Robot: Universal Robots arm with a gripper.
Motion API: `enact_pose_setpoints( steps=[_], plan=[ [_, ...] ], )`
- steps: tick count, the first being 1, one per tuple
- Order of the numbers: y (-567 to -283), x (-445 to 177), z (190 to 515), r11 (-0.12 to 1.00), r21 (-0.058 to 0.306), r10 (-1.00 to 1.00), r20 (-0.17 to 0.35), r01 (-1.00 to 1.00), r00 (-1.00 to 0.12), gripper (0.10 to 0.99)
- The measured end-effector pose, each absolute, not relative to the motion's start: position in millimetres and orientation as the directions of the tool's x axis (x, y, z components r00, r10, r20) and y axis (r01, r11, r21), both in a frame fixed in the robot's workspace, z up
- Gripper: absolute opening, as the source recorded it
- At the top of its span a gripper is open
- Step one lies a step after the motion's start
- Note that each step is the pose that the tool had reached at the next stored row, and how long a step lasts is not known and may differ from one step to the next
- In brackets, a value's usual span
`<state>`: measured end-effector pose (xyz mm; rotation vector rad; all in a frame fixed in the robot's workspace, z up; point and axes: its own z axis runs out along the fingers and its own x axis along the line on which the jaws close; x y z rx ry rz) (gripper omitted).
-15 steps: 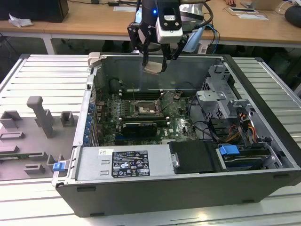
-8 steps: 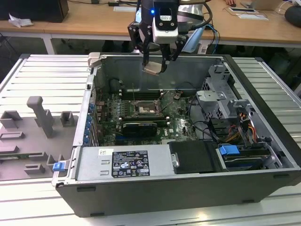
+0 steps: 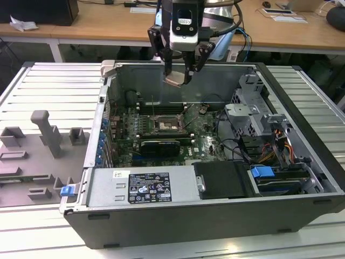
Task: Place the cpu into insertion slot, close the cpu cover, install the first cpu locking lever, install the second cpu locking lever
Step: 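Place the cpu into insertion slot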
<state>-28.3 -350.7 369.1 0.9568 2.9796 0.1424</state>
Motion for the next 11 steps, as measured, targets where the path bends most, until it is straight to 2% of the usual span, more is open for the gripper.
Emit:
enact_pose_setpoints(
  steps=[11],
  plan=[
    [-350.7, -28.8, 364.5, 0.709, 0.087, 0.701, 0.020, 0.700, -0.713, 0.533]
  ],
)
